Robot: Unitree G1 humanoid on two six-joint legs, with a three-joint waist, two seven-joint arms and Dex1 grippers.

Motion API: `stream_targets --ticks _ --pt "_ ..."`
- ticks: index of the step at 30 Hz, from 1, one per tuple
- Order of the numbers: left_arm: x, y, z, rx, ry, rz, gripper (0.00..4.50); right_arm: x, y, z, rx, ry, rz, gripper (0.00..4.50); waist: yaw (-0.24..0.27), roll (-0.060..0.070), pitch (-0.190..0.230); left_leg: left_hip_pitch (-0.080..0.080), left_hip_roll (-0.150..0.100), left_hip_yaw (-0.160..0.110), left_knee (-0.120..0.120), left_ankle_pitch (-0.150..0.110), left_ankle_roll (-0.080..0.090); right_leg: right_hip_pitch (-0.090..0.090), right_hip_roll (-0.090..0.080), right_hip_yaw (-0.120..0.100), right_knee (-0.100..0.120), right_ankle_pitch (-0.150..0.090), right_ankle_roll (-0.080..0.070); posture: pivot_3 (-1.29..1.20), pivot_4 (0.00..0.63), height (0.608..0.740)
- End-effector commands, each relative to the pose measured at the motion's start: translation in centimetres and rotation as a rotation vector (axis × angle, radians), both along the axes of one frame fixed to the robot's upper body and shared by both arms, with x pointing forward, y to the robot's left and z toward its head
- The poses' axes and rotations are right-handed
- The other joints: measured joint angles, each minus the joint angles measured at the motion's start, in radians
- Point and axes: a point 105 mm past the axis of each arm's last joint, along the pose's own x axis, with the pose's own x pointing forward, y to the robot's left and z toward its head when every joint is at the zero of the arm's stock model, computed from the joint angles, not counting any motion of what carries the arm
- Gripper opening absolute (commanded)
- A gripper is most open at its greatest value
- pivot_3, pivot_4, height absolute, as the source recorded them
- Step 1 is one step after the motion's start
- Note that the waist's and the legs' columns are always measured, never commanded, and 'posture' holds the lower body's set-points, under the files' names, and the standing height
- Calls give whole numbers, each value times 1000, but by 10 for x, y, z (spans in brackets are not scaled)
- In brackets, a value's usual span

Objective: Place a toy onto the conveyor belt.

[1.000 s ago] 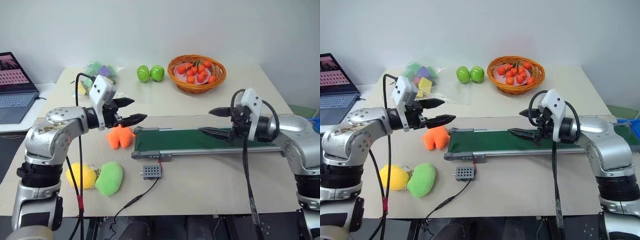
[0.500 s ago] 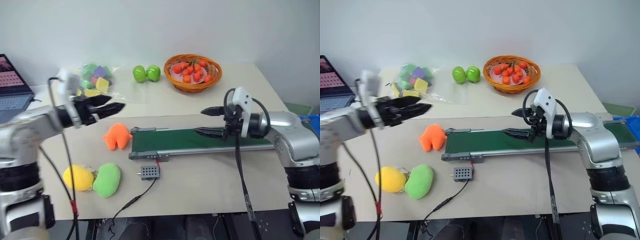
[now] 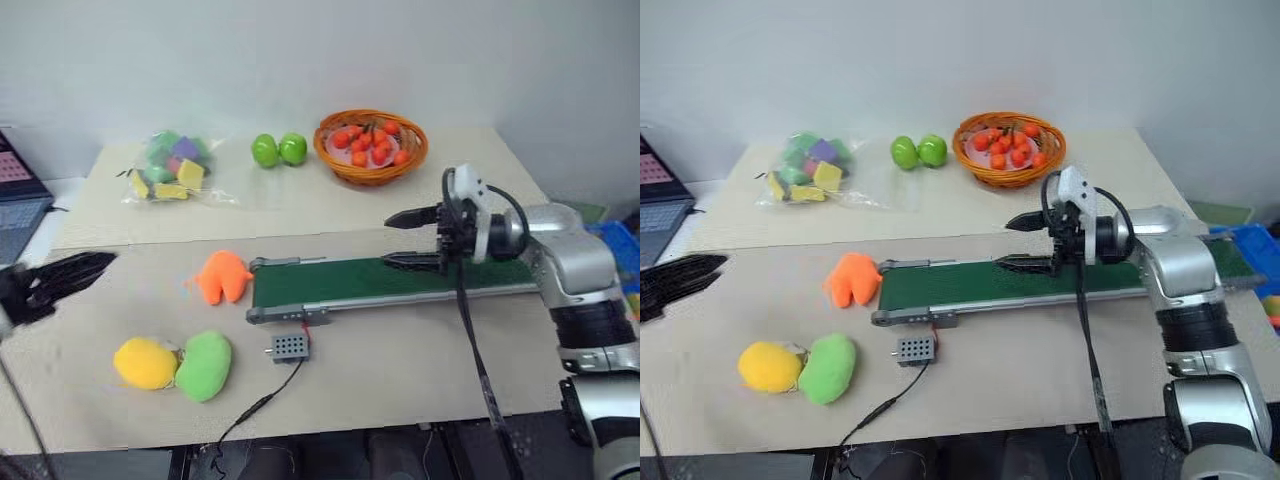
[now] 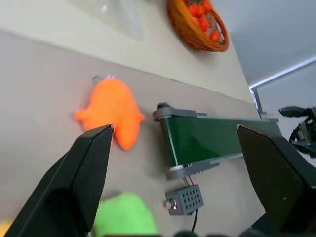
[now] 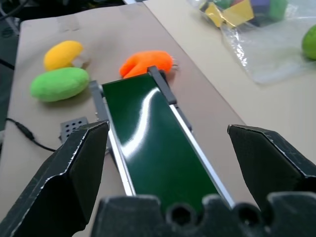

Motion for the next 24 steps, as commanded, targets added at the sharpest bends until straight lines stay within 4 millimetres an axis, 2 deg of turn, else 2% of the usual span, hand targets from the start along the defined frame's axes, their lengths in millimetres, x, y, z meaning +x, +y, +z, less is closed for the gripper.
stream_targets --ticks 1,6,10,13,20,24 --pt "-29 14 -5 -73 -17 62 4261 -7 8 17 7 -51 80 4500 -1 0 0 0 0 0 0 0 0 0 0 0 0 0 0 0 150 740" --pt "-73 38 -34 -165 -14 209 4261 -4 9 16 -4 -51 90 4500 6 1 1 1 1 3 0 -1 0 0 0 0 -1 1 -1 0 150 740" --pt "-90 45 -59 -213 3 279 4261 -5 11 19 -7 -55 105 4500 21 1 1 3 2 6 0 -3 0 1 0 1 -2 0 -2 0 150 740" --pt "-92 42 -74 -199 -6 279 4261 -4 10 22 -18 -58 104 4500 33 1 1 6 3 8 0 -5 1 2 0 2 -2 0 -2 0 150 740" --pt "-80 28 -108 -283 -4 262 4261 -2 5 34 -52 -79 96 4500 36 1 1 6 5 12 0 -8 3 2 1 2 -2 0 -2 0 150 740" --pt "-79 33 -126 -317 9 316 4261 -2 -2 41 -83 -93 80 4500 34 1 1 6 9 16 1 -9 3 1 4 2 -2 1 -4 0 150 740"
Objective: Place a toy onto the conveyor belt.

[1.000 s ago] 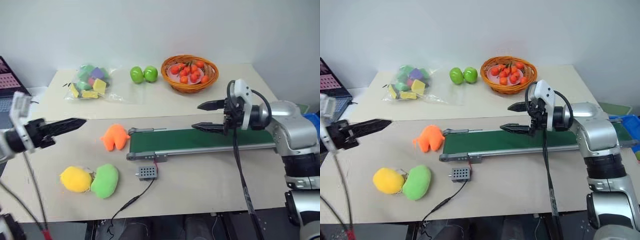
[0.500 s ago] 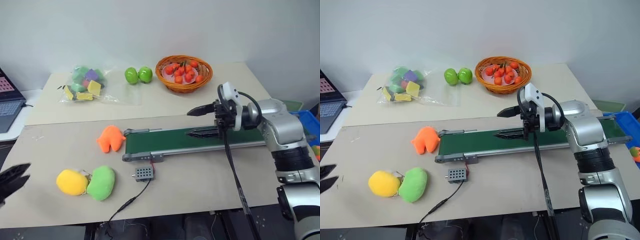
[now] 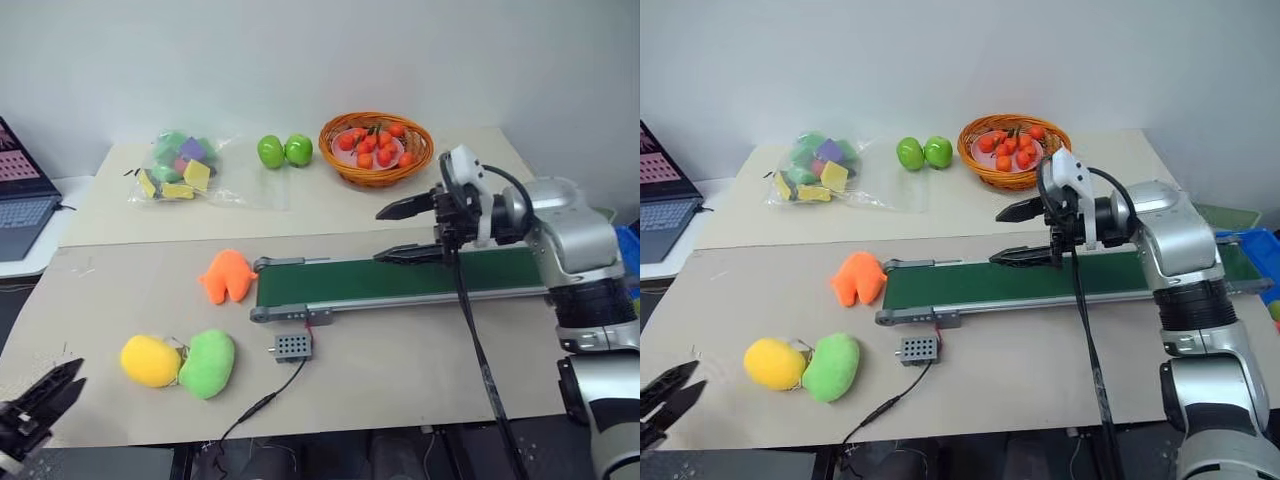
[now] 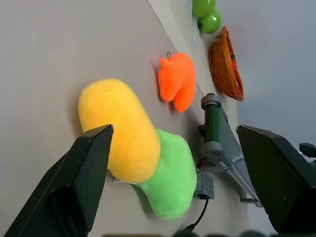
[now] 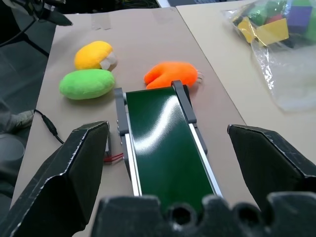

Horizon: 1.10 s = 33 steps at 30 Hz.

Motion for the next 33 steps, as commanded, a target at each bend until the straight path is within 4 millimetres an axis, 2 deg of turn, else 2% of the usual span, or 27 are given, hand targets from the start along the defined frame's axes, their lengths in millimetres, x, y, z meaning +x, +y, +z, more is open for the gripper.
stream_targets --ticks 1,3,6,12,19,28,31,33 --pt "-1 10 -6 -9 -14 56 4261 -2 -7 19 -26 -53 -13 4500 0 0 0 0 2 1 1 -1 0 0 2 0 0 1 -1 0 150 740" --pt "-1 10 -10 -19 -10 58 4261 -3 -9 22 -31 -55 -15 4500 -3 0 0 0 7 3 2 -3 -2 -1 7 0 0 2 -3 0 150 740" --pt "4 5 -29 -65 18 72 4261 -7 -10 29 -46 -66 -9 4500 -2 1 0 2 9 6 2 -4 -3 -2 8 0 -1 2 -4 0 150 740" --pt "15 -7 -57 -83 73 66 4261 -14 3 39 -49 -105 33 4500 0 0 0 5 10 10 2 -5 -2 -1 8 1 -1 2 -5 0 150 740" --pt "29 -14 -67 -102 80 58 4261 -23 21 46 -17 -122 98 4500 9 4 -1 10 11 12 1 -5 -1 1 8 3 0 2 -5 0 150 740" --pt "50 -27 -69 -131 64 13 4261 -28 25 47 -3 -118 115 4500 24 7 -2 10 11 12 1 -5 -2 1 8 3 0 2 -5 0 150 740" --pt "53 -30 -73 -148 91 8 3583 -28 24 46 0 -121 109 4500 25 7 -2 10 11 12 1 -5 -2 1 8 3 0 2 -5 0 150 740" --pt "55 -32 -74 -159 90 0 2737 -28 23 46 1 -123 103 4500 24 7 -2 10 10 12 1 -5 -2 1 8 3 0 2 -5 0 150 740"
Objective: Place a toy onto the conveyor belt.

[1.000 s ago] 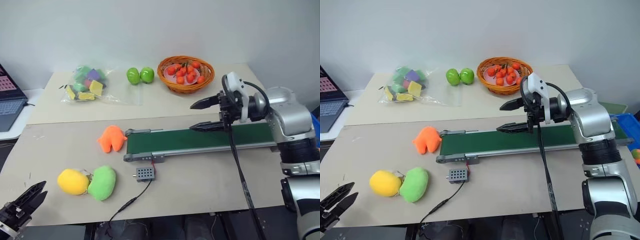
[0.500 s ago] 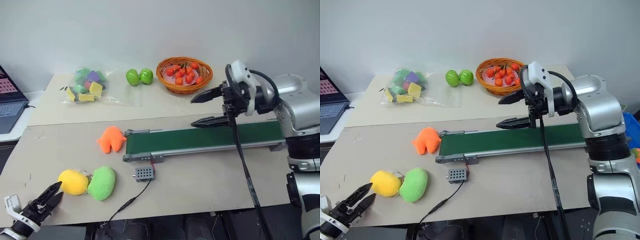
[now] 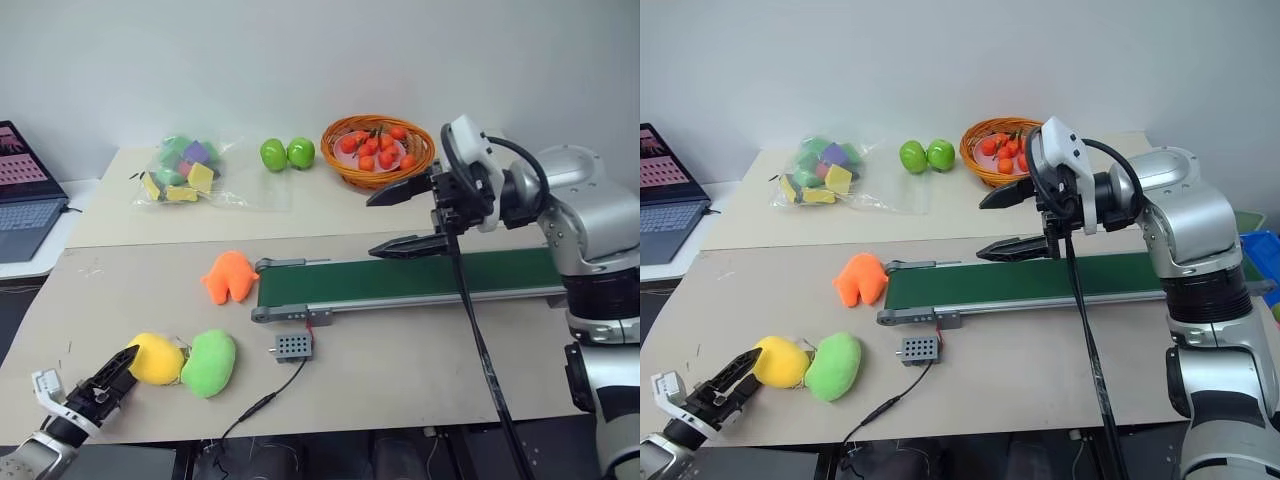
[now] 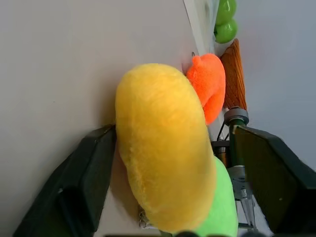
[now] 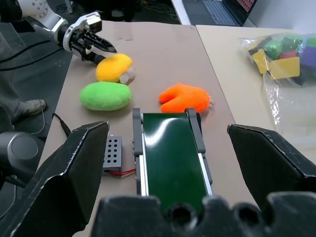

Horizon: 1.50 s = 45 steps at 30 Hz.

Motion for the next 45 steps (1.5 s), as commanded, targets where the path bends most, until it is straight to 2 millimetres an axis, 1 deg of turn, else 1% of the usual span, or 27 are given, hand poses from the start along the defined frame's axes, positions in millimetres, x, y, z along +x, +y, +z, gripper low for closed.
stream_targets --ticks 1,4,5,7,8,12,14,15,17,18,19,22,23,25,27,28,29,31,32,34,35,37,39,42,45 --pt "-2 -9 -12 -28 61 -31 2311 -5 0 13 28 -46 8 4500 0 0 0 0 0 0 0 0 0 0 0 0 0 0 0 0 150 740" --pt "2 -9 -10 -60 48 -25 1132 -5 -2 13 29 -48 -1 4500 0 0 0 0 0 0 0 0 0 0 0 0 0 0 0 0 150 740" --pt "3 -9 -9 -64 46 -23 886 -4 -2 13 29 -49 -5 4500 1 1 0 0 0 0 0 0 0 0 0 0 0 0 0 0 150 740" --pt "5 -1 -11 -46 64 16 203 -4 -3 12 30 -50 -11 4500 3 5 0 0 0 0 0 0 0 0 0 0 0 0 0 0 150 740" --pt "6 3 -11 -38 70 33 68 -4 -3 12 31 -50 -13 4500 4 7 -1 1 0 0 0 0 0 0 0 0 1 0 0 0 150 740" --pt "7 26 11 -84 -11 117 68 -3 -3 9 34 -47 -14 4500 -2 8 -1 1 2 0 -2 1 -1 0 2 0 1 1 -1 0 150 740" --pt "9 32 15 -86 3 133 68 -2 -3 8 37 -42 -11 4500 -11 6 0 1 3 1 -2 0 -2 -1 3 0 1 1 -1 0 150 740" --pt "13 35 27 -90 -26 123 68 -1 -3 8 38 -40 -11 4500 -14 5 0 1 4 1 -2 0 -2 -1 4 0 1 1 -1 0 150 740" --pt "24 39 56 -69 -100 97 68 0 -3 6 40 -36 -12 4500 -20 2 2 1 4 1 -2 0 -3 -2 4 0 0 1 -1 0 150 740" --pt "28 41 65 -59 -122 88 68 1 -3 6 41 -35 -12 4500 -22 1 2 0 4 1 -2 0 -3 -2 4 0 0 1 -1 0 150 740" --pt "35 38 82 -19 -165 54 68 1 -3 5 43 -29 -10 4500 -22 -1 2 0 4 1 -2 0 -3 -2 4 0 0 1 -1 0 150 740" --pt "56 20 131 161 -287 -58 68 2 -4 -1 51 -7 -11 4500 -20 -3 3 -1 4 1 -2 -1 -3 -2 5 -1 0 1 -2 0 150 740" --pt "60 15 140 200 -311 -77 68 3 -5 -2 54 -4 -13 4500 -20 -3 3 -1 4 1 -2 -1 -3 -1 5 -1 0 1 -2 0 150 740" --pt "74 -15 170 369 -395 -168 68 4 -7 -5 68 5 -25 4500 -21 -3 3 -1 4 1 -2 -1 -3 -1 4 -1 0 1 -2 0 150 740" --pt "83 -48 185 491 -443 -271 68 4 -9 -7 89 18 -32 4500 -21 -4 3 -1 5 1 -2 -1 -3 -1 4 -1 -1 1 -2 0 150 740" --pt "86 -66 186 537 -437 -337 68 3 -10 -9 96 27 -35 4500 -21 -4 3 -1 5 1 -2 -2 -3 -1 4 -2 -2 1 -2 0 150 740" --pt "87 -78 183 583 -417 -393 68 3 -11 -10 100 32 -38 4500 -22 -4 3 -2 5 1 -2 -2 -3 -1 4 -2 -2 1 -2 0 150 740" --pt "85 -104 172 751 -383 -534 68 3 -12 -13 112 38 -50 4500 -26 -4 3 -2 5 2 -2 -2 -2 -1 4 -2 -3 1 -2 0 150 740" --pt "84 -112 170 826 -385 -584 68 3 -12 -14 117 40 -54 4500 -32 -4 3 -2 5 3 -2 -3 -2 -2 5 -2 -3 1 -2 0 150 740" --pt "84 -120 168 911 -397 -632 68 2 -12 -15 122 41 -59 4500 -41 -3 4 -1 7 5 -2 -5 -3 -3 6 -2 -4 1 -2 0 150 740" --pt "87 -121 170 965 -412 -637 68 2 -12 -15 126 41 -63 4500 -44 -3 4 -2 8 6 -3 -5 -3 -3 8 -1 -5 2 -3 0 150 740" --pt "96 -132 184 1118 -501 -647 68 2 -14 -18 138 45 -78 4500 -41 -3 4 -2 13 7 -3 -6 -4 -3 13 -2 -8 4 -6 0 150 740" --pt "102 -138 191 1246 -558 -654 68 2 -15 -19 143 49 -87 4500 -32 -3 4 -2 17 7 -4 -6 -7 -3 17 -3 -14 6 -9 0 150 740" --pt "100 -152 197 1403 -659 -718 68 1 -16 -22 151 51 -102 4500 -30 -3 4 -1 17 9 -4 -6 -7 -3 17 -2 -15 6 -10 0 150 740" --pt "110 -161 216 1614 -799 -667 68 1 -16 -24 154 51 -113 4500 -23 -3 5 -1 17 10 -4 -6 -7 -3 17 -2 -15 6 -10 0 150 740"
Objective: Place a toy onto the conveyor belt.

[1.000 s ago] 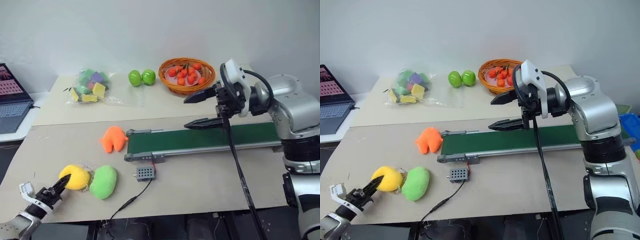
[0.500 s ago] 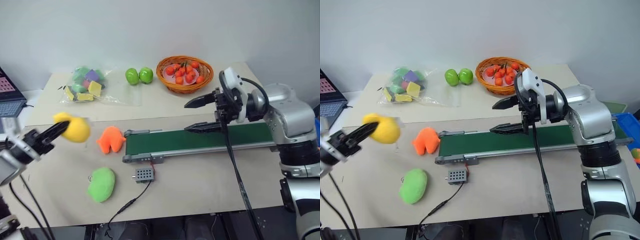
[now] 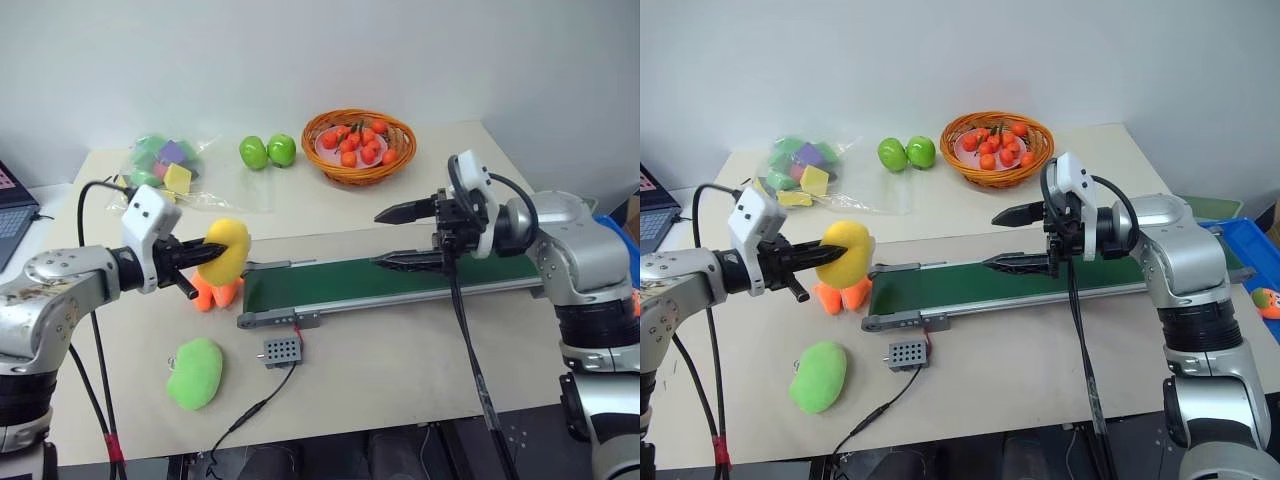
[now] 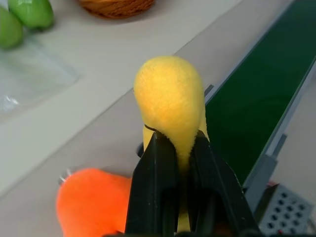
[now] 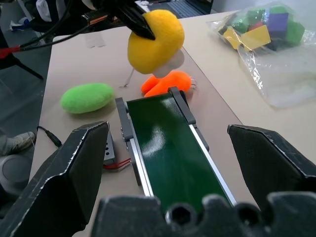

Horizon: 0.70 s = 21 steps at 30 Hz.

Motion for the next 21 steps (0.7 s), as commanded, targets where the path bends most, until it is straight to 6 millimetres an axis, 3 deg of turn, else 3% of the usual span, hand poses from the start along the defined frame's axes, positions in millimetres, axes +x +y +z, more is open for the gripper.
stream_targets --ticks 1,5,7,9,12,14,17,21 --pt "10 -12 34 207 -301 -56 68 -5 0 14 32 -56 4 4500 4 0 1 0 0 0 0 0 0 0 0 0 0 0 0 0 150 740" --pt "15 -22 35 514 -586 -121 68 -4 0 13 37 -55 -2 4500 3 0 1 0 0 1 -1 0 0 0 0 0 -1 0 0 0 150 740" --pt "13 -28 36 762 -844 -191 68 -4 1 12 40 -53 -2 4500 2 0 1 0 0 3 -2 0 0 0 0 0 -1 1 -1 0 150 740" --pt "13 -28 26 909 -991 -237 68 -4 2 11 42 -52 0 4500 3 0 1 0 1 4 -3 0 0 0 0 0 -1 1 -1 0 150 740" --pt "14 -23 14 962 -1107 -198 68 -4 3 11 44 -52 4 4500 4 0 1 0 1 5 -6 0 0 -1 0 -1 -1 1 -1 0 150 740" --pt "14 -16 -6 976 -1110 -170 68 -5 6 12 55 -48 14 4500 4 0 1 0 1 5 -6 0 1 -1 0 -1 -1 1 -1 0 150 740" --pt "5 -21 -29 939 -1136 -203 68 -3 8 13 56 -54 15 4500 4 0 1 0 0 5 -6 0 1 -3 0 -2 -1 1 0 0 150 740" --pt "-2 -29 -45 910 -1152 -247 68 -5 7 14 54 -61 8 4500 10 0 1 -1 0 5 -5 0 1 -3 0 -2 0 1 -1 0 150 740"
